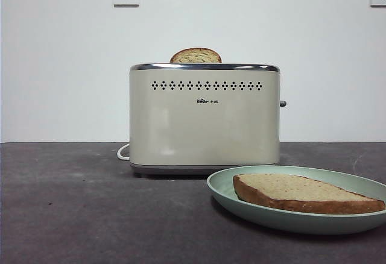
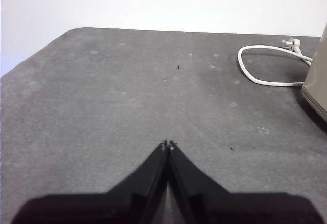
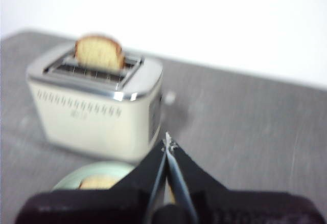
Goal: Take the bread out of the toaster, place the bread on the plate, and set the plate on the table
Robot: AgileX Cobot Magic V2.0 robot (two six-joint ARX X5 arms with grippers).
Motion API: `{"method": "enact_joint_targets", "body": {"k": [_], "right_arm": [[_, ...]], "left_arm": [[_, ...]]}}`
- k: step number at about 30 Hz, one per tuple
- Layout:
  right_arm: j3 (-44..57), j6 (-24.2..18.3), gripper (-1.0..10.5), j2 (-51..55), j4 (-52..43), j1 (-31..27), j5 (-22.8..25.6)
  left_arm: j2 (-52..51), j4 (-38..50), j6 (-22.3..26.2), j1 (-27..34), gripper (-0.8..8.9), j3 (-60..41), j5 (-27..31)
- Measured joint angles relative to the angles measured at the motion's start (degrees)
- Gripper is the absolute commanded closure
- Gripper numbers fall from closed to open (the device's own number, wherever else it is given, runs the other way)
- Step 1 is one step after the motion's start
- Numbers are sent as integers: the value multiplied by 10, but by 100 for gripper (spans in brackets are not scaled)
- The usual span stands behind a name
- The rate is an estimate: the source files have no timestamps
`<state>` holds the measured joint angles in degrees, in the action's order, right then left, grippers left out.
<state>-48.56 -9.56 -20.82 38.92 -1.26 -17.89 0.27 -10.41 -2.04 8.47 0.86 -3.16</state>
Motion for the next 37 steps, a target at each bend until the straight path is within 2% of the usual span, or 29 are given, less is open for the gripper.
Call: {"method": "enact_joint_targets", "body": {"k": [5, 9, 12, 18, 25, 37], "right_arm": [[154, 47, 946, 69, -170, 0, 12], [299, 97, 946, 118, -305, 10, 64], [386, 125, 946, 148, -355, 25, 101], [475, 143, 946, 188, -359, 44, 110], [477, 146, 946, 205, -297, 46, 120], [477, 148, 946, 206, -297, 46, 121]], "left_arm": [[0, 0, 0, 0, 817, 0, 0], [0, 0, 0, 0, 817, 0, 0], [0, 0, 0, 0, 817, 0, 0], [0, 0, 0, 0, 817, 0, 0], [0, 0, 0, 0, 817, 0, 0], [0, 0, 0, 0, 817, 0, 0]]}}
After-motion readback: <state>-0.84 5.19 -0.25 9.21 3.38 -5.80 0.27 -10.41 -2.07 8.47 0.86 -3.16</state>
